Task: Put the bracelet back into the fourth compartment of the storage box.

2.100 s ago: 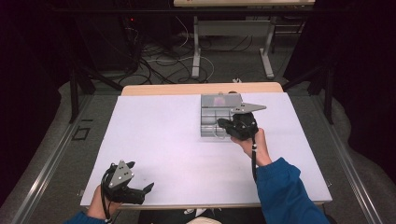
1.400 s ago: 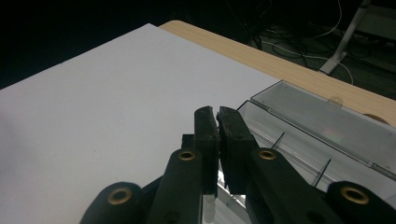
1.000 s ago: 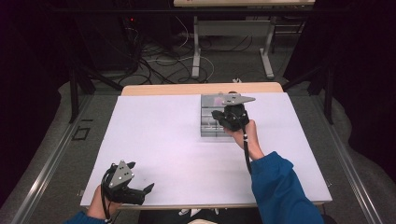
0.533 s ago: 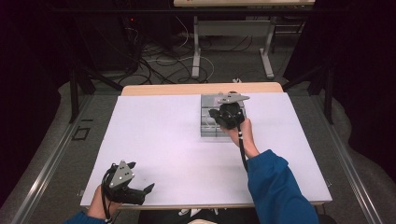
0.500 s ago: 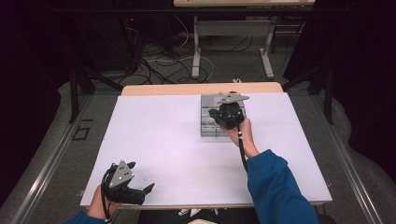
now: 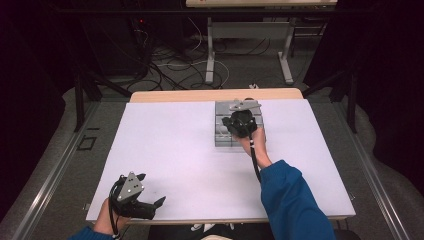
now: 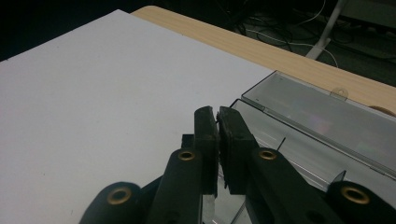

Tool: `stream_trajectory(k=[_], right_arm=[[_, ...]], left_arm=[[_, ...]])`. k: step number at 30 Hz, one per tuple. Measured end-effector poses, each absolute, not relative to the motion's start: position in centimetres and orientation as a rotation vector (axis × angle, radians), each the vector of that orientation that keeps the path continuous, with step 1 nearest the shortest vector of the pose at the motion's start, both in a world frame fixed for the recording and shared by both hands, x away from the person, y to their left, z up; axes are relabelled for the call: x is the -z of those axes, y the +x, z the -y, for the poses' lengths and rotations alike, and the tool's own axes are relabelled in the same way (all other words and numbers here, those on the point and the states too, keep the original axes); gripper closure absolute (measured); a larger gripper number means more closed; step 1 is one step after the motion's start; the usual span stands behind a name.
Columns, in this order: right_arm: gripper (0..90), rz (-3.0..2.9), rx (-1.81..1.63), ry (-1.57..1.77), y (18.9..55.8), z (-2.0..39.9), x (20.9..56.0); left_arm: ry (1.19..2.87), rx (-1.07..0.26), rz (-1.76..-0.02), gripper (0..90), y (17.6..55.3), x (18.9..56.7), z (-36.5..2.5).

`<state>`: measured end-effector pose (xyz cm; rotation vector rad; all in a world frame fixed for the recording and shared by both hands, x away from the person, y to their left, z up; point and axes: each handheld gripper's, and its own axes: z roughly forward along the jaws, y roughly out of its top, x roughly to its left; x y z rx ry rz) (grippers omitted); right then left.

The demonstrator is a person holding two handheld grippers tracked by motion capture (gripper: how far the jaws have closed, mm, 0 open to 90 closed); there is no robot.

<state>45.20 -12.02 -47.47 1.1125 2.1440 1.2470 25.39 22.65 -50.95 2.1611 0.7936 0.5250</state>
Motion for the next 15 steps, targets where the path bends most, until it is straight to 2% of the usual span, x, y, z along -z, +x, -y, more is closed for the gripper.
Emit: stream_trajectory(k=[15], right_arm=[[86.5,-2.187,-1.18,1.126,45.8,10.9,49.6]], left_arm=[[2.165,-0.512,-0.795,2.9,25.3,51.0,-22.5]])
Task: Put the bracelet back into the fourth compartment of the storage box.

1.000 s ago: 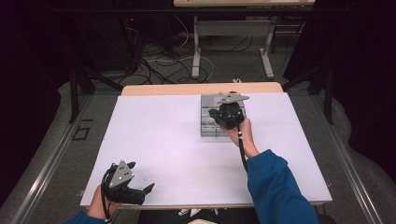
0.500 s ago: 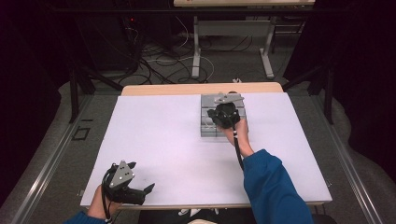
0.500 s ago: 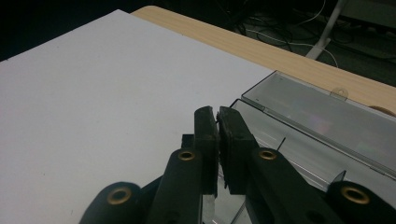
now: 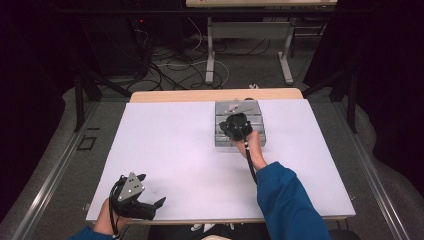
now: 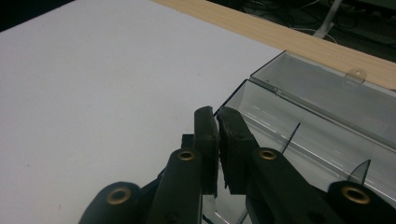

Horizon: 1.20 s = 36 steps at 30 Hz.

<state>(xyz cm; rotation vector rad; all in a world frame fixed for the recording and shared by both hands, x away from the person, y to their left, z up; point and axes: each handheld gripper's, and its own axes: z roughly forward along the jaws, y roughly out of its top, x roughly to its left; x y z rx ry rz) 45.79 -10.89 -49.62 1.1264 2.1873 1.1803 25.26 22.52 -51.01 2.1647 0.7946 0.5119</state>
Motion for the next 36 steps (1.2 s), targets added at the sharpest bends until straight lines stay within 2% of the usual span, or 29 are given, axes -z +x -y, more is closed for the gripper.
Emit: stream_trajectory(k=[29,31,32,33,34,35,36], right_arm=[[85.3,-2.26,-0.893,1.213,47.5,10.7,52.8],[79.1,-2.264,-0.893,1.21,47.5,10.9,52.7],[79.1,-2.264,-0.893,1.21,47.5,10.9,52.7],[70.3,-2.273,-0.905,1.216,47.5,11.1,52.5],[70.3,-2.273,-0.905,1.216,47.5,11.1,52.5],[61.0,-2.291,-0.909,1.206,47.4,11.4,52.2],[56.4,-2.299,-0.909,1.208,47.3,11.6,52.0]], left_arm=[[2.173,-0.526,-0.781,3.1,25.4,51.1,-22.5],[2.174,-0.525,-0.782,3.0,25.4,51.1,-22.5],[2.175,-0.526,-0.782,3.0,25.4,51.1,-22.5],[2.173,-0.526,-0.783,3.1,25.4,51.1,-22.5],[2.172,-0.527,-0.783,3.1,25.4,51.1,-22.5],[2.173,-0.526,-0.783,3.1,25.3,51.1,-22.5],[2.174,-0.526,-0.783,3.1,25.3,51.1,-22.5]])
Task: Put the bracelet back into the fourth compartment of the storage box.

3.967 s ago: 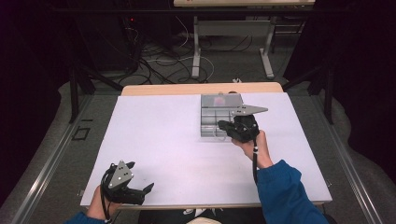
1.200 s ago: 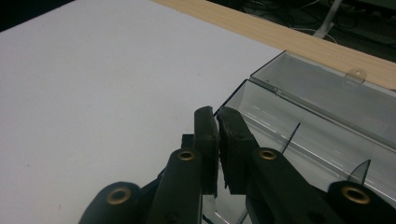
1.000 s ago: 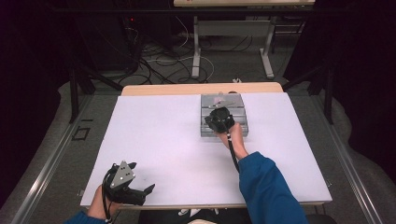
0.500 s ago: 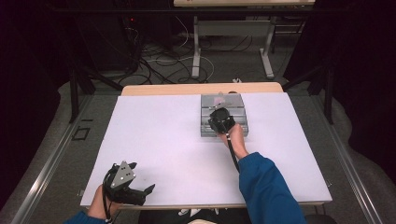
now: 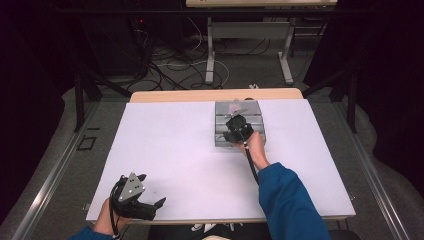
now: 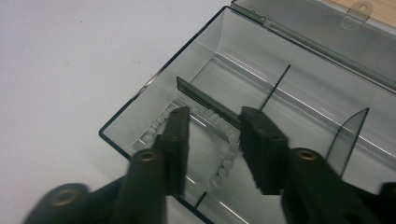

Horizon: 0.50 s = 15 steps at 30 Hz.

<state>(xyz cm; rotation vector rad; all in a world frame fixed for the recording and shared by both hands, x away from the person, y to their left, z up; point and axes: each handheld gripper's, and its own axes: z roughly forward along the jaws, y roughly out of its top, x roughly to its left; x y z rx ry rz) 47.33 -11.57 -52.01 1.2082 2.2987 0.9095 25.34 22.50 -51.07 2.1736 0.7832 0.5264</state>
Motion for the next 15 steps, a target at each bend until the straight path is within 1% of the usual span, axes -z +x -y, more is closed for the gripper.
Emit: stream_trajectory(k=[1,2,3,4,7,8,9,10,11,15], right_arm=[[51.4,-2.302,-0.904,1.208,47.3,11.7,51.9],[51.4,-2.302,-0.904,1.208,47.3,11.7,51.9],[47.9,-2.31,-0.905,1.21,47.2,11.8,51.7],[41.1,-2.323,-0.905,1.201,47.0,12.2,51.4],[32.5,-2.337,-0.938,1.202,46.6,12.8,50.8],[32.5,-2.337,-0.938,1.202,46.6,12.8,50.8],[29.8,-2.344,-0.953,1.198,46.5,12.9,50.7],[24.1,-2.361,-0.969,1.176,46.1,13.4,50.2],[24.1,-2.361,-0.969,1.176,46.1,13.4,50.2],[15.9,-2.406,-1.017,1.163,45.2,14.3,49.6]], left_arm=[[2.173,-0.527,-0.783,3.1,25.3,51.1,-22.5],[2.173,-0.527,-0.783,3.1,25.3,51.1,-22.5],[2.173,-0.528,-0.782,3.1,25.3,51.1,-22.5],[2.174,-0.529,-0.783,3.1,25.3,51.1,-22.5],[2.173,-0.529,-0.785,3.1,25.3,51.1,-22.5],[2.176,-0.528,-0.786,3.1,25.3,51.1,-22.5],[2.176,-0.528,-0.786,3.1,25.3,51.0,-22.5],[2.175,-0.528,-0.786,3.1,25.3,51.0,-22.5],[2.168,-0.516,-0.792,3.1,25.3,51.1,-22.4],[2.173,-0.531,-0.782,3.1,25.3,51.1,-22.5]])
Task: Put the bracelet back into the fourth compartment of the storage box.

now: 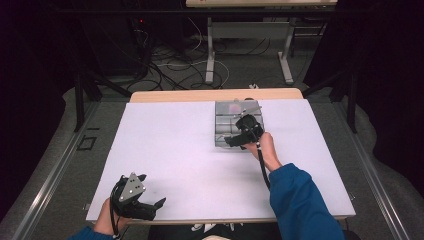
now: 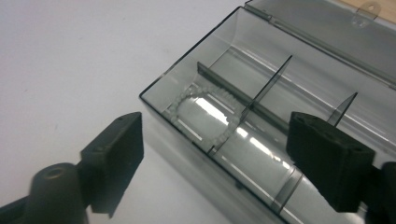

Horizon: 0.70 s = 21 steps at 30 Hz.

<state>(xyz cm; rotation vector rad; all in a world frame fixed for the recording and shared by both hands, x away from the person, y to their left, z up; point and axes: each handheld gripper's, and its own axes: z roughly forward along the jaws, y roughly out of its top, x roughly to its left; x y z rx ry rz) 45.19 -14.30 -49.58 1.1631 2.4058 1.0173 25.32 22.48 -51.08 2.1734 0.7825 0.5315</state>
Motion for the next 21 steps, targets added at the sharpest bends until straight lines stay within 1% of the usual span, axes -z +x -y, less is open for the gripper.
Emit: stream_trajectory(k=[3,10,21], right_arm=[[14.1,-2.428,-1.032,1.148,44.4,14.9,49.4],[6.8,-2.467,-1.042,1.096,43.0,15.3,48.6],[3.3,-2.511,-1.06,1.038,39.7,16.9,47.9]], left_arm=[[2.175,-0.53,-0.785,3.1,25.3,51.1,-22.5],[2.172,-0.524,-0.79,3.1,25.2,51.1,-22.5],[2.172,-0.525,-0.788,3.1,25.2,51.0,-22.4]])
